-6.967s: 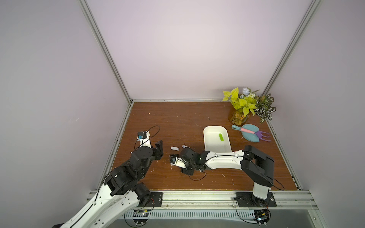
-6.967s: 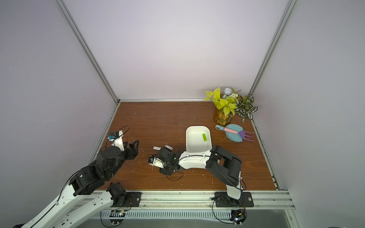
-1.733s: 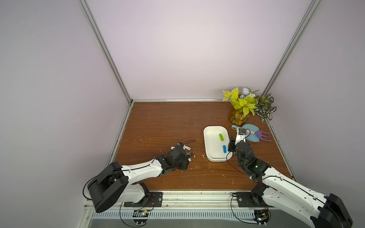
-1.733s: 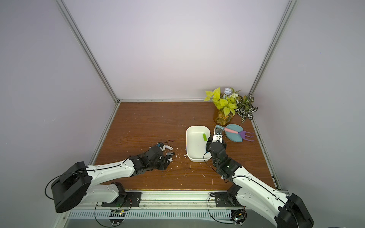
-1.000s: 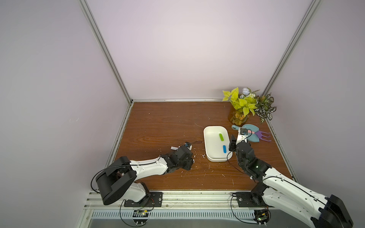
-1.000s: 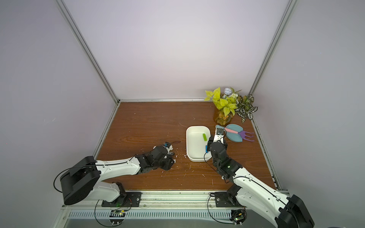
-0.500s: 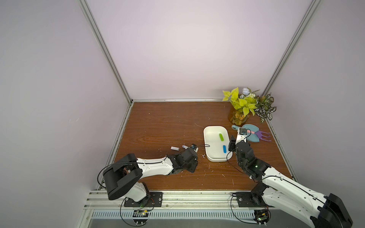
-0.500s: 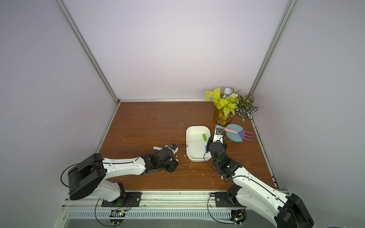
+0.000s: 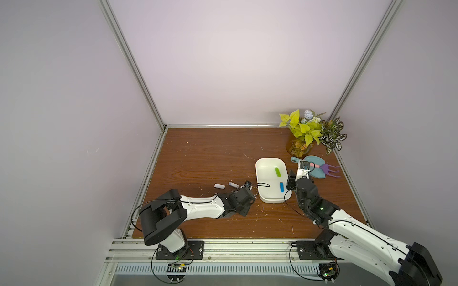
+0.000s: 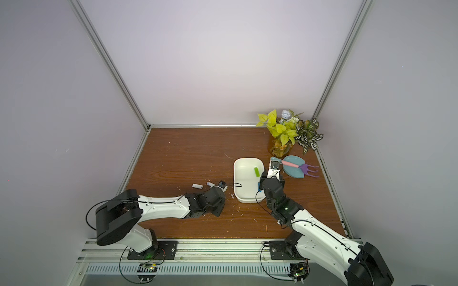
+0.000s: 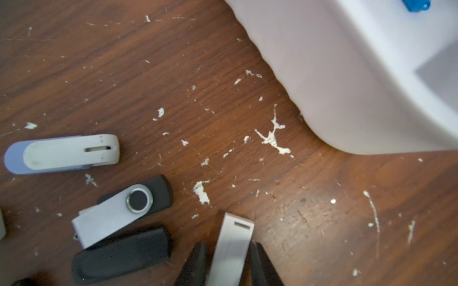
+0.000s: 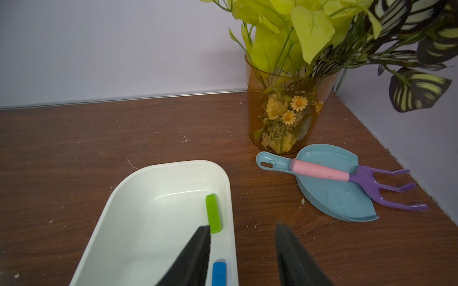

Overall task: Put the usb flash drive into the storage box
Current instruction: Pick up the USB flash from the center of the board, then place the USB flash in the storage box.

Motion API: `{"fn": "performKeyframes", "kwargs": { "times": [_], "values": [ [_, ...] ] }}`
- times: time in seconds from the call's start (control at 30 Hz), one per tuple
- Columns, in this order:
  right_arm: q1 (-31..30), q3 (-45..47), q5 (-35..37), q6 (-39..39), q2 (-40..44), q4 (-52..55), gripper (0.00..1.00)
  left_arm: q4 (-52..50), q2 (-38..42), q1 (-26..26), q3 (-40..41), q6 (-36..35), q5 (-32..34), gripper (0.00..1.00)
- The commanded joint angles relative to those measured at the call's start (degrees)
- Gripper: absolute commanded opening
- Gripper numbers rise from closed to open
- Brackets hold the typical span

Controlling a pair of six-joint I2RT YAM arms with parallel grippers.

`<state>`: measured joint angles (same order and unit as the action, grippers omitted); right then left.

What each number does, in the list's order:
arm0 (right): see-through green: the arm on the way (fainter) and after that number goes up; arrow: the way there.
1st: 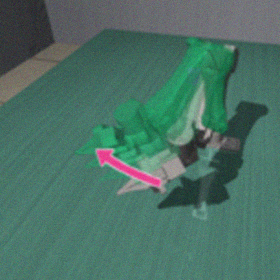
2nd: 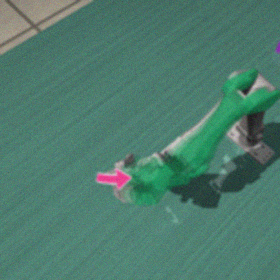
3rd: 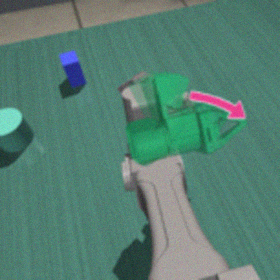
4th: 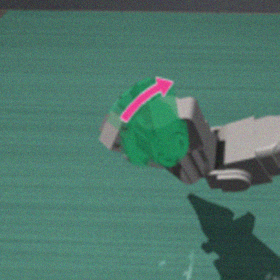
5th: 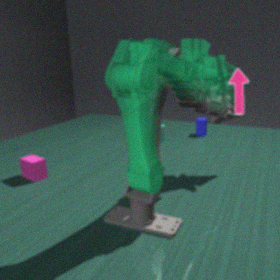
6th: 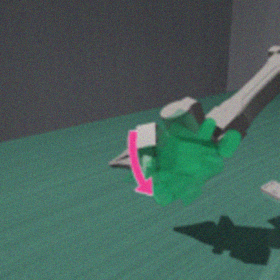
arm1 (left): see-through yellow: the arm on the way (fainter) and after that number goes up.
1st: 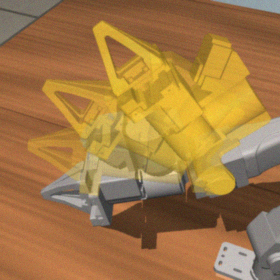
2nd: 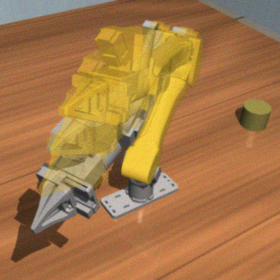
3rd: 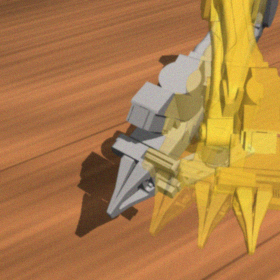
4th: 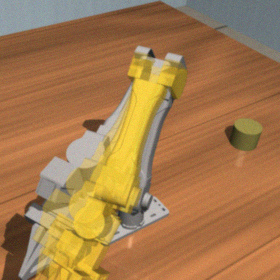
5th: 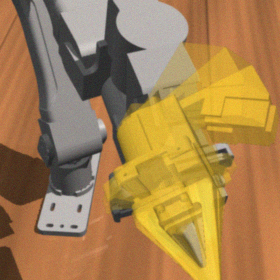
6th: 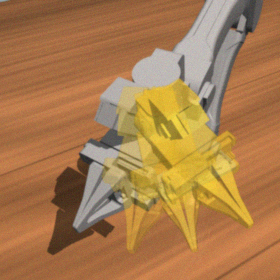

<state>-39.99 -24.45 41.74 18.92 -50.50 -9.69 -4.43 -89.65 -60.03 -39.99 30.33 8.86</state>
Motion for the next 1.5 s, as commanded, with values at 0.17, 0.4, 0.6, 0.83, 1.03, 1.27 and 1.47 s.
{"fn": "performKeyframes", "kwargs": {
  "times": [0.17, 0.4, 0.6, 0.83, 1.03, 1.27, 1.47],
  "values": [
    [0.24, -0.08, 0.46, 0.42, -0.39, -2.0, 0.49, -11.57, -1.06, -0.75, 3.71, 1.58, -1.82, 0.23],
    [0.2, -0.07, 0.39, 0.39, -0.37, -1.95, 0.49, -12.45, -1.07, -1.75, 3.45, 2.19, -2.41, 0.14],
    [0.26, -0.14, 0.45, 0.42, -0.26, -1.82, 0.49, -12.6, 0.64, -2.01, 1.97, 2.74, -2.18, 0.02],
    [0.26, -0.13, 0.83, 0.64, 0.05, -1.61, 0.49, -9.55, 10.37, -2.07, -3.34, 6.59, -4.79, 0.0],
    [0.49, 0.51, 2.08, 1.8, 2.33, -1.08, 0.49, -5.49, 13.44, -2.11, -11.36, 11.16, -0.95, 0.0],
    [1.78, 1.98, 4.52, 3.7, 6.54, -0.14, 0.49, -6.36, -0.78, -2.11, -28.94, 14.31, 6.1, 0.0],
    [2.88, 3.29, 4.61, 4.52, 8.41, -0.89, 0.49, -5.87, -16.04, 0.34, -41.32, 17.06, 4.49, 0.0]
  ]
}}
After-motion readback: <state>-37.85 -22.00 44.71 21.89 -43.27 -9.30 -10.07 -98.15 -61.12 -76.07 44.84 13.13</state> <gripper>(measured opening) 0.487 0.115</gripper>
